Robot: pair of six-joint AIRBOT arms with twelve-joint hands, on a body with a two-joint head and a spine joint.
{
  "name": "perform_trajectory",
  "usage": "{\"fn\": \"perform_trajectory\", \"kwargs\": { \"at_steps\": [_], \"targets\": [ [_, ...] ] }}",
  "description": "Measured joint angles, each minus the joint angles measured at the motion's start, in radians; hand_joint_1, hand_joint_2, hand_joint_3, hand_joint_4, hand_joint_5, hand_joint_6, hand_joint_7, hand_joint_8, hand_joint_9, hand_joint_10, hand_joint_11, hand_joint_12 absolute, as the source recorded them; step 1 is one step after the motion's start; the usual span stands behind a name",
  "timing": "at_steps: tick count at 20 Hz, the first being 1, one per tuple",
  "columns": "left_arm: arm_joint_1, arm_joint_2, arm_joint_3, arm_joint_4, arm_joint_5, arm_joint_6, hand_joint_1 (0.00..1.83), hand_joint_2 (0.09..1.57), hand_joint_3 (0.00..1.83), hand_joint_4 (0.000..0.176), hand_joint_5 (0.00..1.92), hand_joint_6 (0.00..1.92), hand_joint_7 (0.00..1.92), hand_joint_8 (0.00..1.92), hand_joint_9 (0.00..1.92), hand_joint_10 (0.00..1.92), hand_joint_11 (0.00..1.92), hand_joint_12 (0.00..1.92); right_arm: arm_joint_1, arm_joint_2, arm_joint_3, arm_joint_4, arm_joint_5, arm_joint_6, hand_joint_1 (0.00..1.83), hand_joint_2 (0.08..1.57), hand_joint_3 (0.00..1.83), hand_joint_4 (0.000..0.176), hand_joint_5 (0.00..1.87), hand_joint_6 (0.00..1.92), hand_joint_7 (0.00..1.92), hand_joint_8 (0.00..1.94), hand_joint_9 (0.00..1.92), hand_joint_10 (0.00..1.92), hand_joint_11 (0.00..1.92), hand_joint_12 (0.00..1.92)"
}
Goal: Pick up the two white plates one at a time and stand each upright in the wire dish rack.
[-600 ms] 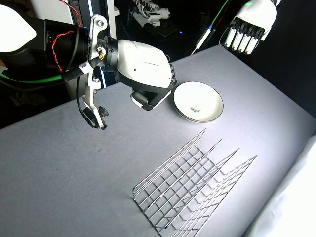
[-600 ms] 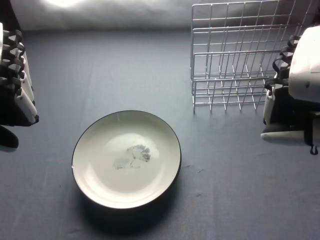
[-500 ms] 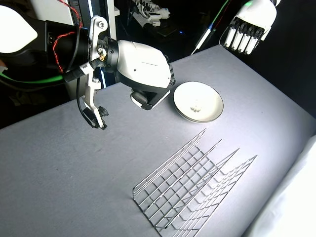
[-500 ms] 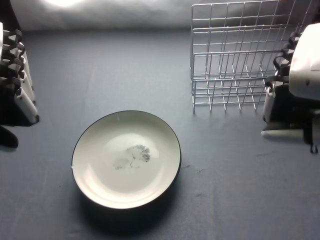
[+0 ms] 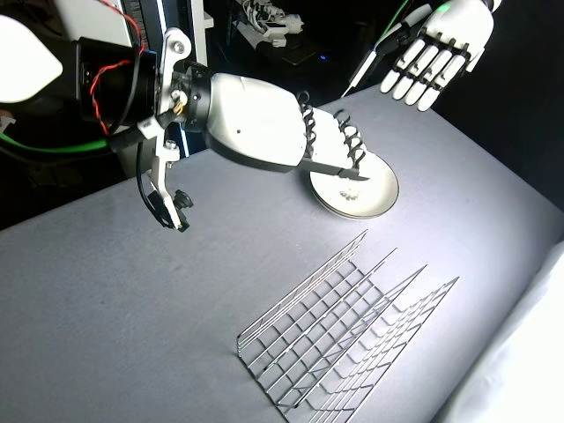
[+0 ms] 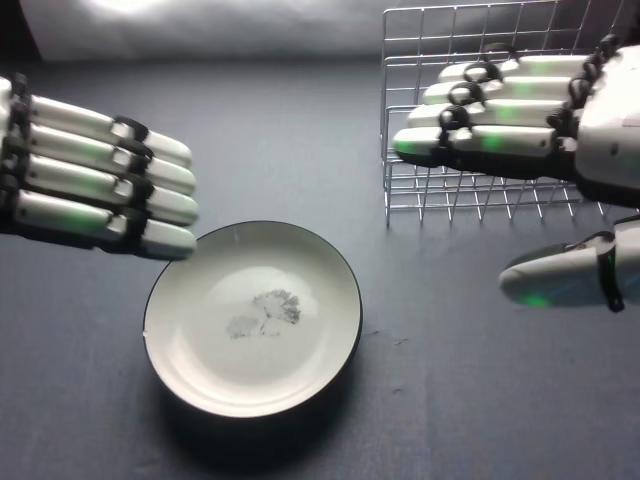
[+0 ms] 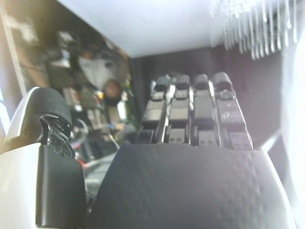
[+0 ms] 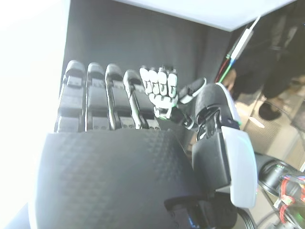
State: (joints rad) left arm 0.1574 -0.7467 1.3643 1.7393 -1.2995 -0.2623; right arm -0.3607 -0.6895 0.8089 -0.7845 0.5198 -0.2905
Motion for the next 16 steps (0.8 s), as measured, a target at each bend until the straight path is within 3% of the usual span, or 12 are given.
{"fn": "perform_trajectory", "kwargs": {
  "at_steps": [6,8,9,13,16],
  "targets": [
    [0.129,-0.065,0.048,0.0,0.011,0.043,0.0,1.12,0.0,0.0,0.0,0.0,0.0,0.0,0.0,0.0,0.01,0.01,-0.086,-0.018,0.032,0.071,0.142,-0.018,0.2,1.19,0.0,0.0,0.0,0.0,0.0,0.0,0.0,0.0,0.0,0.0],
    [0.188,-0.079,0.06,0.001,0.039,0.084,0.0,1.13,0.0,0.0,0.0,0.0,0.0,0.0,0.0,0.0,0.02,0.01,-0.115,-0.018,0.044,0.108,0.191,-0.023,0.39,1.13,0.0,0.0,0.0,0.0,0.0,0.0,0.0,0.0,0.0,0.0],
    [0.216,-0.082,0.06,-0.022,0.05,0.102,0.0,1.13,0.0,0.0,0.0,0.0,0.0,0.0,0.0,0.0,0.03,0.02,-0.13,-0.019,0.046,0.133,0.218,-0.023,0.6,1.08,0.0,0.0,0.0,0.0,0.0,0.0,0.0,0.0,0.0,0.0],
    [0.304,-0.101,0.047,-0.092,0.097,0.174,0.0,1.13,0.0,0.0,0.0,0.0,0.0,0.0,0.0,0.0,0.0,0.0,-0.169,-0.025,0.06,0.145,0.325,-0.023,1.03,0.97,0.0,0.0,0.01,0.0,0.0,0.0,0.0,0.0,0.0,0.0],
    [0.352,-0.116,0.045,-0.129,0.142,0.212,0.0,1.13,0.0,0.0,0.0,0.0,0.0,0.0,0.0,0.0,0.0,0.0,-0.18,-0.033,0.079,0.151,0.387,-0.022,1.03,1.02,0.0,0.0,0.05,0.02,0.0,0.0,0.0,0.0,0.0,0.0]
  ]
}}
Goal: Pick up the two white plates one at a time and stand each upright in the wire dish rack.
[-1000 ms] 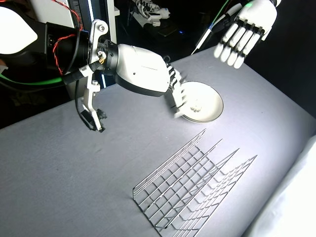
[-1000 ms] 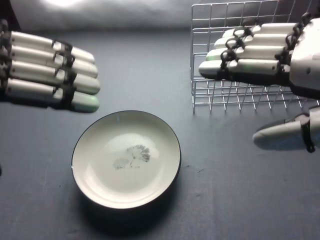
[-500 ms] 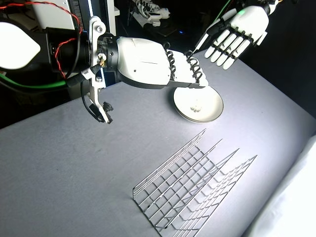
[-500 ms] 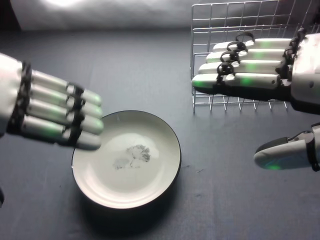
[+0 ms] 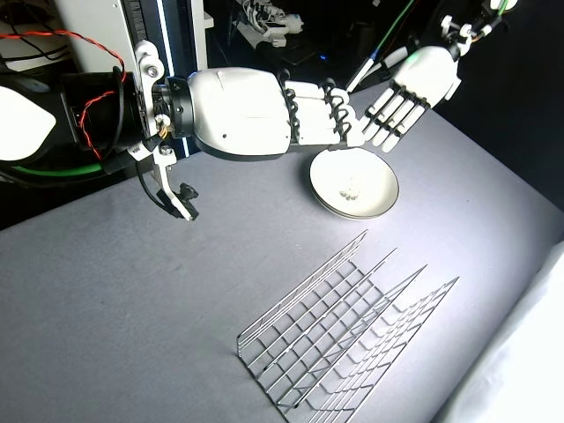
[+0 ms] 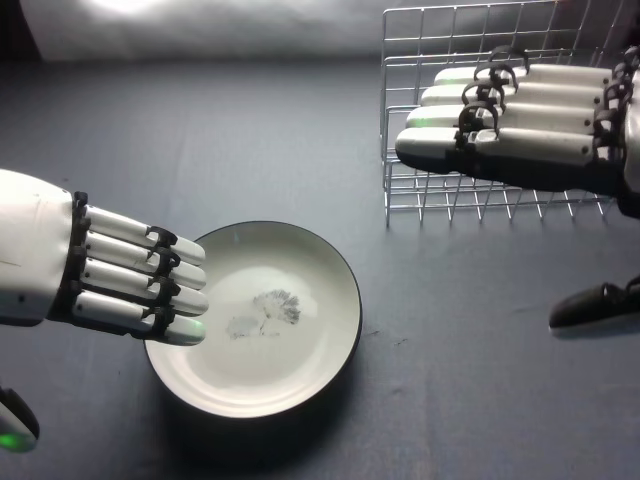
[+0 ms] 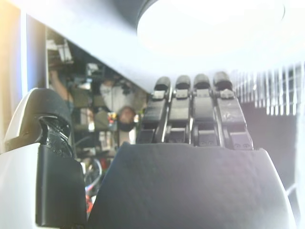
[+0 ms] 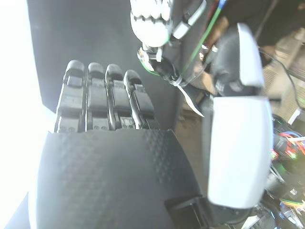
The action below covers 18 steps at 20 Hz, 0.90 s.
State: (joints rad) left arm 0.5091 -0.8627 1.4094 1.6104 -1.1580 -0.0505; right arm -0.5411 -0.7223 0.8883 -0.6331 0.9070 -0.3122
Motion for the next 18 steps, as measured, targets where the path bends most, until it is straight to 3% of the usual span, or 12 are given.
{"fn": "perform_trajectory", "kwargs": {
  "at_steps": [2,3,6,10,14,17,18],
  "targets": [
    [0.031,-0.008,-0.003,-0.005,0.026,0.032,0.0,1.13,0.0,0.0,0.0,0.0,0.0,0.0,0.0,0.0,0.01,0.0,0.0,-0.004,0.004,0.003,0.016,0.0,1.06,1.03,0.0,0.0,0.13,0.01,0.08,0.0,0.04,0.0,0.03,0.03],
    [0.037,-0.008,-0.008,0.0,0.032,0.051,0.0,1.13,0.0,0.0,0.0,0.0,0.0,0.0,0.0,0.0,0.0,0.0,-0.001,-0.005,0.005,0.002,0.02,0.0,1.09,1.01,0.01,0.0,0.19,0.0,0.16,0.0,0.13,0.01,0.0,0.38],
    [0.072,-0.009,-0.029,-0.042,0.064,0.118,0.0,1.13,0.0,0.0,0.01,0.0,0.0,0.0,0.0,0.0,0.03,0.01,-0.026,-0.006,0.008,0.002,0.045,-0.001,1.12,1.02,0.0,0.0,0.33,0.03,0.31,0.02,0.27,0.03,0.0,0.8],
    [0.094,-0.021,-0.047,-0.059,0.106,0.126,0.0,1.1,0.0,0.0,0.03,0.01,0.02,0.01,0.02,0.01,0.05,0.03,-0.038,-0.006,0.01,-0.023,0.058,-0.006,1.08,1.02,0.0,0.0,0.25,0.0,0.2,0.0,0.2,0.0,0.0,0.68],
    [0.125,-0.04,-0.036,-0.05,0.134,0.127,0.0,1.09,0.0,0.0,0.0,0.0,0.0,0.0,0.0,0.0,0.0,0.0,-0.051,-0.006,0.01,-0.022,0.065,-0.016,1.08,1.04,0.01,0.0,0.26,0.0,0.23,0.0,0.22,0.0,0.0,0.71],
    [0.143,-0.053,-0.015,-0.059,0.152,0.127,0.0,1.1,0.0,0.0,0.01,0.0,0.0,0.0,0.0,0.0,0.02,0.01,-0.055,-0.004,0.01,-0.024,0.064,-0.027,1.05,1.03,0.0,0.0,0.22,0.0,0.17,0.0,0.15,0.0,0.0,0.5],
    [0.145,-0.058,-0.013,-0.055,0.163,0.127,0.0,1.1,0.0,0.0,0.0,0.0,0.0,0.0,0.0,0.0,0.01,0.01,-0.055,-0.004,0.01,-0.022,0.065,-0.031,1.06,1.04,0.0,0.0,0.24,0.01,0.19,0.01,0.17,0.01,0.0,0.55]
  ]
}}
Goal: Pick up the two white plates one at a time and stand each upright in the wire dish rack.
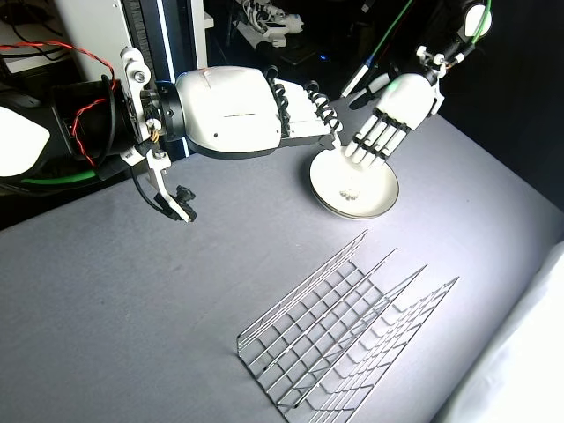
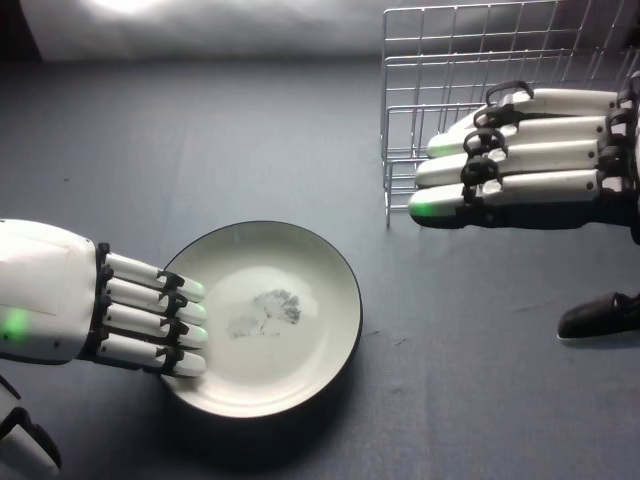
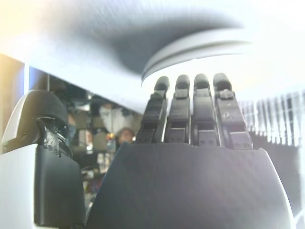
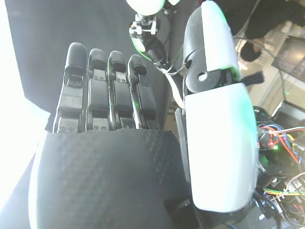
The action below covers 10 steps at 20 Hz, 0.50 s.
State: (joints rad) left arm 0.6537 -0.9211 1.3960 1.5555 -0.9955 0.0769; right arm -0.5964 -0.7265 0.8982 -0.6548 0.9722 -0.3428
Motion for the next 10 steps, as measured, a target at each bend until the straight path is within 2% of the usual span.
{"fn": "perform_trajectory", "kwargs": {
  "at_steps": [2,4,7,10],
  "targets": [
    [0.003,-0.003,0.004,-0.004,0.001,0.0,0.0,1.11,0.0,0.0,0.01,0.0,0.0,0.0,0.0,0.0,0.03,0.01,0.0,0.0,0.0,-0.002,0.0,-0.003,1.05,1.04,0.0,0.0,0.23,0.0,0.21,0.01,0.18,0.01,0.0,0.57],
    [0.01,-0.008,0.006,-0.006,0.015,0.0,0.0,1.1,0.0,0.0,0.0,0.0,0.0,0.0,0.0,0.0,0.02,0.01,0.0,0.0,0.0,-0.003,0.001,-0.003,1.02,1.06,0.01,0.0,0.2,0.0,0.19,0.0,0.16,0.0,0.0,0.51],
    [0.012,-0.01,0.008,-0.004,0.021,0.01,0.0,1.11,0.0,0.0,0.02,0.01,0.01,0.0,0.01,0.0,0.03,0.01,0.0,0.0,0.0,-0.003,0.002,-0.01,1.05,1.07,0.0,0.0,0.25,0.01,0.23,0.01,0.21,0.01,0.0,0.66],
    [0.015,-0.012,0.013,-0.003,0.037,0.017,0.0,1.11,0.0,0.0,0.0,0.0,0.0,0.0,0.0,0.0,0.0,0.0,0.0,0.0,0.0,-0.008,0.003,-0.013,1.02,1.12,0.01,0.0,0.22,0.0,0.2,0.0,0.18,0.0,0.0,0.59]
  ]
}}
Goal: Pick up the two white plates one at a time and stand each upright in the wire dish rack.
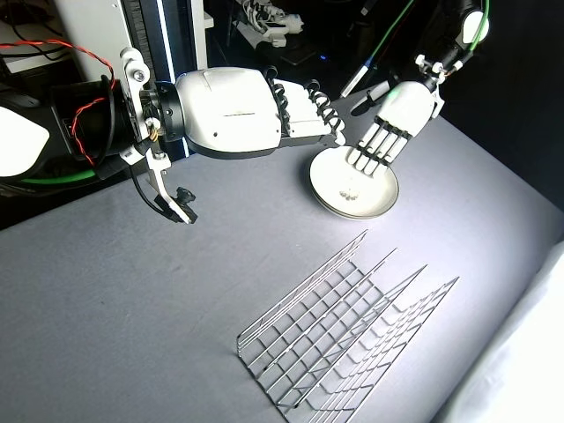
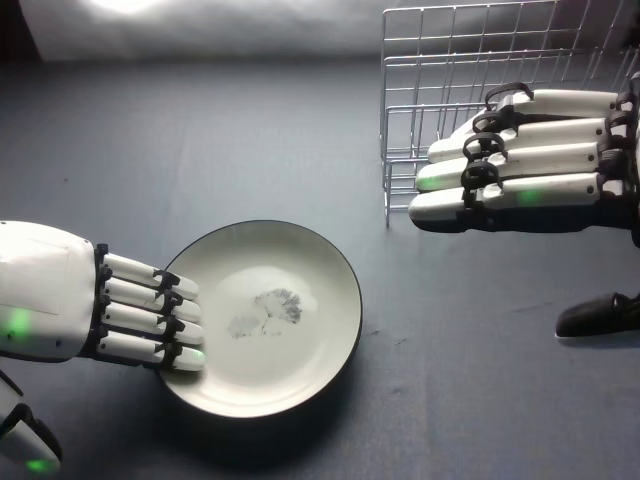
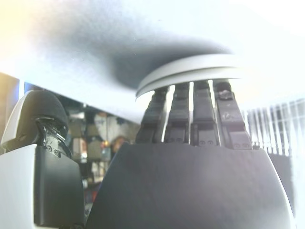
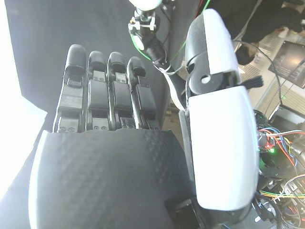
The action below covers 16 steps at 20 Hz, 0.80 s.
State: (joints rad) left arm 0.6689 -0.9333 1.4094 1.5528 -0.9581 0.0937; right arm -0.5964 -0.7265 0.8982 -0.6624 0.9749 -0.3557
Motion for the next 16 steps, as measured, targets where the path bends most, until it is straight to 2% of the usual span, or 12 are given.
{"fn": "perform_trajectory", "kwargs": {
  "at_steps": [1,2,3,4,6,13,16],
  "targets": [
    [0.007,0.0,0.0,-0.002,0.001,0.001,0.0,1.11,0.0,0.0,0.0,0.0,0.0,0.0,0.0,0.0,0.0,0.0,-0.002,0.0,0.0,0.0,0.001,-0.002,1.02,1.13,0.01,0.0,0.21,0.0,0.19,0.0,0.17,0.0,0.0,0.58],
    [0.008,-0.002,0.0,-0.002,0.001,0.003,0.0,1.12,0.0,0.0,0.0,0.0,0.0,0.0,0.0,0.0,0.01,0.0,-0.005,0.0,0.0,0.001,0.005,-0.002,1.03,1.1,0.0,0.0,0.25,0.01,0.23,0.01,0.21,0.01,0.0,0.69],
    [0.008,-0.005,0.0,-0.001,0.005,0.003,0.0,1.11,0.0,0.0,0.0,0.0,0.0,0.0,0.0,0.0,0.0,0.0,-0.006,0.0,0.0,-0.002,0.001,-0.003,1.02,1.09,0.0,0.0,0.27,0.02,0.23,0.01,0.21,0.01,0.0,0.71],
    [0.01,-0.006,0.0,-0.002,0.005,0.003,0.0,1.11,0.0,0.0,0.0,0.0,0.0,0.0,0.0,0.0,0.0,0.0,-0.006,0.0,0.0,-0.003,0.0,-0.005,0.99,1.11,0.0,0.0,0.23,0.01,0.19,0.0,0.18,0.01,0.0,0.62],
    [0.011,-0.006,-0.004,-0.007,0.01,0.003,0.0,1.11,0.0,0.0,0.0,0.0,0.0,0.0,0.0,0.0,0.0,0.0,-0.006,0.0,0.0,-0.003,0.001,-0.008,1.01,1.1,0.0,0.0,0.21,0.0,0.18,0.0,0.17,0.0,0.0,0.62],
    [0.011,-0.028,-0.071,-0.028,0.059,0.003,0.0,1.11,0.0,0.0,0.0,0.0,0.0,0.0,0.0,0.0,0.01,0.01,-0.007,-0.005,0.002,-0.019,-0.026,-0.047,1.03,1.02,0.0,0.0,0.25,0.01,0.23,0.0,0.23,0.01,0.0,0.76],
    [0.005,-0.039,-0.105,-0.036,0.085,0.004,0.0,1.11,0.0,0.0,0.0,0.0,0.0,0.0,0.0,0.0,0.01,0.01,-0.007,-0.024,0.023,-0.057,-0.076,-0.054,1.04,1.08,0.01,0.0,0.23,0.0,0.21,0.0,0.19,0.0,0.0,0.65]
  ]
}}
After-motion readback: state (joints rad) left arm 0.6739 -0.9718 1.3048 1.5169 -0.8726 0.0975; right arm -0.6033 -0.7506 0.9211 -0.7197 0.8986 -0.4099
